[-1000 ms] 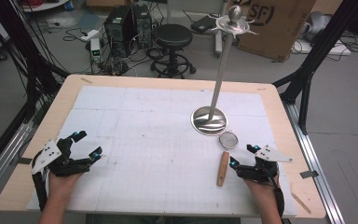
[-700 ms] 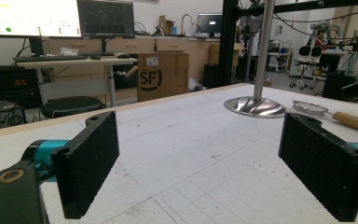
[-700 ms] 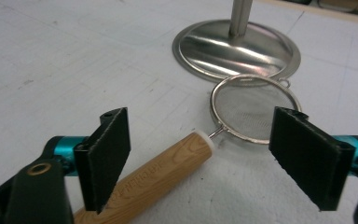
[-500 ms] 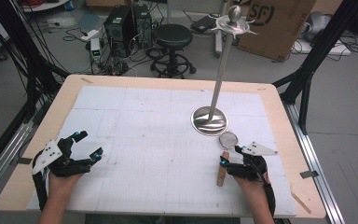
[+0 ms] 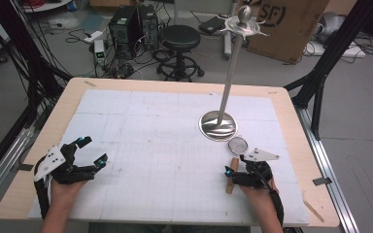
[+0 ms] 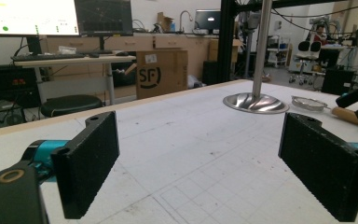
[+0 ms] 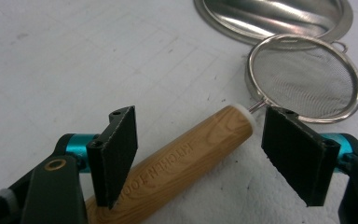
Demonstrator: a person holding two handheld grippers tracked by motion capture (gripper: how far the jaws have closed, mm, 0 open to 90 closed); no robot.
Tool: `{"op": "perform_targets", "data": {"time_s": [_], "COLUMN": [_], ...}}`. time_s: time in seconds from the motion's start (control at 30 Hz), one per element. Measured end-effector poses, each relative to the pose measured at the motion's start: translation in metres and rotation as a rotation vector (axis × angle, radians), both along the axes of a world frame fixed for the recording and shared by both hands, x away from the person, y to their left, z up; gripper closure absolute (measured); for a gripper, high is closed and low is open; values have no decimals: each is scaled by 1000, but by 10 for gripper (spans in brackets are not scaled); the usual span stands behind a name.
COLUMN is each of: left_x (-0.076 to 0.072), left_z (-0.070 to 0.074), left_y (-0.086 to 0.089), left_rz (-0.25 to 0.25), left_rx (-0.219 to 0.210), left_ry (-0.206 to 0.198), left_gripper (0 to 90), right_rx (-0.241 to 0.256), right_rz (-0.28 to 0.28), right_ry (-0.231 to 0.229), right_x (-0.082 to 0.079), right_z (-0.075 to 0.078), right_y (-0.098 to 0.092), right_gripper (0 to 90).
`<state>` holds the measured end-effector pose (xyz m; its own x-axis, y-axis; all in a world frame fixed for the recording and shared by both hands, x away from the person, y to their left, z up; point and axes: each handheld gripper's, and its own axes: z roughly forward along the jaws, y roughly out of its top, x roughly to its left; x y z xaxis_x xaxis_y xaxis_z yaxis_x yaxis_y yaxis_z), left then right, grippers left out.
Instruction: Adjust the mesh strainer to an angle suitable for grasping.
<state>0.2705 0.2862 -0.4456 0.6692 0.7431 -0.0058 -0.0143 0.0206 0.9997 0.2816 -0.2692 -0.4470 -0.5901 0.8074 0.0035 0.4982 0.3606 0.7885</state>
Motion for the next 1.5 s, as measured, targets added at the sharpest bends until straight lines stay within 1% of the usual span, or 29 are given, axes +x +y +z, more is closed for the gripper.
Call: {"op": "perform_targets", "data": {"time_s": [0.07, 0.1, 0.13, 0.23, 0.5, 0.53, 0.6, 0.63, 0.67, 0.73, 0.8, 0.93, 0.97, 1.0, 1.03, 1.07, 1.1, 1.13, 1.2, 1.23, 1.33, 1.47, 1.5], "left_x": [0, 0, 0, 0, 0, 0, 0, 0, 0, 0, 0, 0, 0, 0, 0, 0, 0, 0, 0, 0, 0, 0, 1], "left_z": [0, 0, 0, 0, 0, 0, -1, -1, -1, -1, 0, 0, 0, 0, 0, 0, -1, -1, 0, 0, 0, 0, -1], "left_y": [0, 0, 0, 0, 0, 0, -1, -1, -1, -1, 0, 0, 0, 0, 0, 0, 0, 0, 0, 0, 0, 0, 0], "left_rz": [0, -1, -2, -3, -6, -6, -5, -5, -4, -5, -5, -4, -4, -3, -3, -3, -3, -3, -2, -2, -2, -2, 1], "left_rx": [1, -1, 0, 0, 8, 8, 8, 8, 8, 8, 8, 6, 7, 7, 9, 10, 10, 10, 10, 7, 8, 12, 6], "left_ry": [1, 2, 2, 2, 2, 3, 3, 2, 2, 3, 2, 1, 2, 3, 3, 3, 3, 3, 3, 2, 2, 4, 4], "left_gripper": [127, 127, 127, 127, 127, 127, 127, 127, 127, 127, 127, 127, 127, 127, 127, 127, 127, 127, 127, 127, 127, 127, 127], "right_rx": [-26, -23, -16, -8, 4, 0, 3, 10, 10, 14, 2, -2, -2, -4, -10, -10, -8, -7, -9, -9, -3, 2, 2], "right_rz": [6, 7, -5, -4, -3, 14, 20, 43, 43, 69, 101, 146, 146, 155, 176, 176, 204, 217, 236, 236, 233, 217, 210], "right_ry": [12, 18, 28, 36, 41, 41, 46, 48, 48, 48, 49, 49, 49, 47, 46, 46, 49, 55, 53, 53, 74, 74, 79], "right_x": [1, 1, 1, 0, 0, 0, 0, 0, 0, -2, -3, -4, -4, -5, -6, -6, -6, -6, -6, -6, -6, -5, -5], "right_z": [-1, -2, -1, 0, -1, -1, -1, -1, -1, 0, 2, 3, 3, 3, 3, 3, 4, 4, 4, 4, 5, 4, 4], "right_y": [2, 2, 2, 0, -2, -2, -2, -2, -2, 0, 2, 4, 4, 5, 7, 7, 8, 9, 11, 11, 12, 10, 10], "right_gripper": [265, 269, 275, 303, 310, 314, 321, 376, 376, 422, 471, 532, 532, 544, 562, 562, 586, 596, 609, 609, 615, 591, 602]}}
